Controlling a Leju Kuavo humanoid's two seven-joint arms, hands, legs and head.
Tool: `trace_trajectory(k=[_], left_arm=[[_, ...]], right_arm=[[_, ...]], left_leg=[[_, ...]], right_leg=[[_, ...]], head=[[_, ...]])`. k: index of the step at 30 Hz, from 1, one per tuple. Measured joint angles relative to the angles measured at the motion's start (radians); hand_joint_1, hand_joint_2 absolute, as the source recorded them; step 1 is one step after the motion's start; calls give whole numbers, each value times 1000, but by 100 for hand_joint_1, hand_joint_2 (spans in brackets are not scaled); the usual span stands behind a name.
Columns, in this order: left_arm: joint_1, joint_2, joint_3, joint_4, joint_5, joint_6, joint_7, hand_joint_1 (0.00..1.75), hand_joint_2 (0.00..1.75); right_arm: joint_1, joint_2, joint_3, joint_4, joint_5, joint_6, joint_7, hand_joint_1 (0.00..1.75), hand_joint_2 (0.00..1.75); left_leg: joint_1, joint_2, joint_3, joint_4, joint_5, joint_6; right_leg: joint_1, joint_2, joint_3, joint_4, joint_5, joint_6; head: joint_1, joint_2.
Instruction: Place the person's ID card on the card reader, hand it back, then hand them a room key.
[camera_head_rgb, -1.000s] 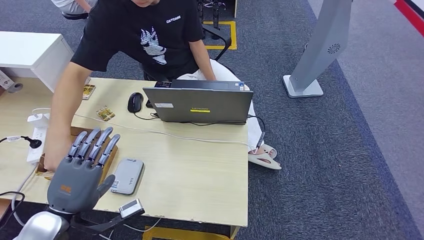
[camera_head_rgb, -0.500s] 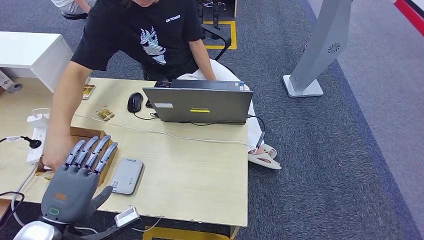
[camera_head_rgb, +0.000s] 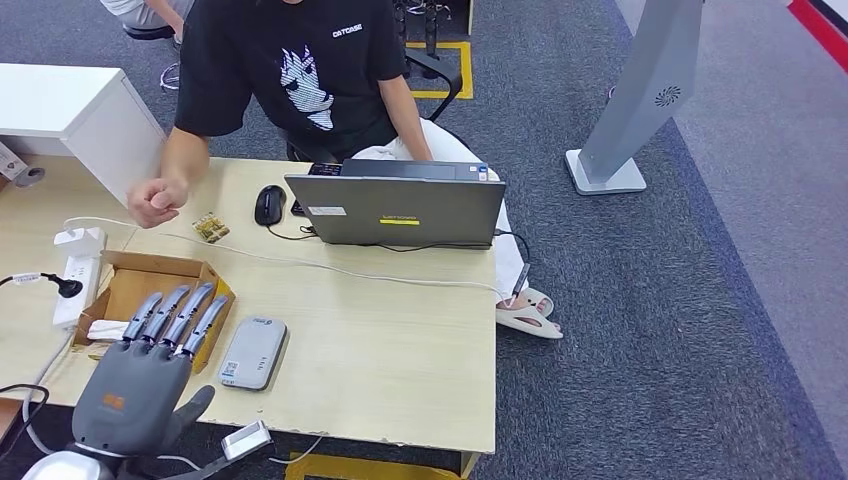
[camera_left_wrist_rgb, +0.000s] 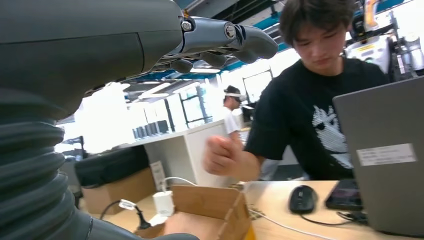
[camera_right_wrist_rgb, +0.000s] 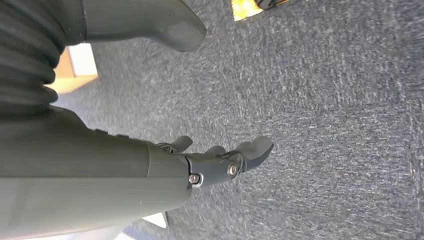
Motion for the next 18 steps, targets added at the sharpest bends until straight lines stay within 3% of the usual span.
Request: trace_trajectory(k=[13,18], left_arm=[[0,-10,60,0,-10,-36,18,0,175],[-26,-41,153,14,52,-104,-20,0,175]], right_arm=[[9,-4,48,-15,-15,8,14,0,175],[8,-4,51,-18,9,27,13,0,175]], left_leg=[[0,1,0,0,0,0],[0,1,0,0,0,0]], right_leg=[[0,0,0,0,0,0],[0,0,0,0,0,0]], head=[[0,0],[0,0]])
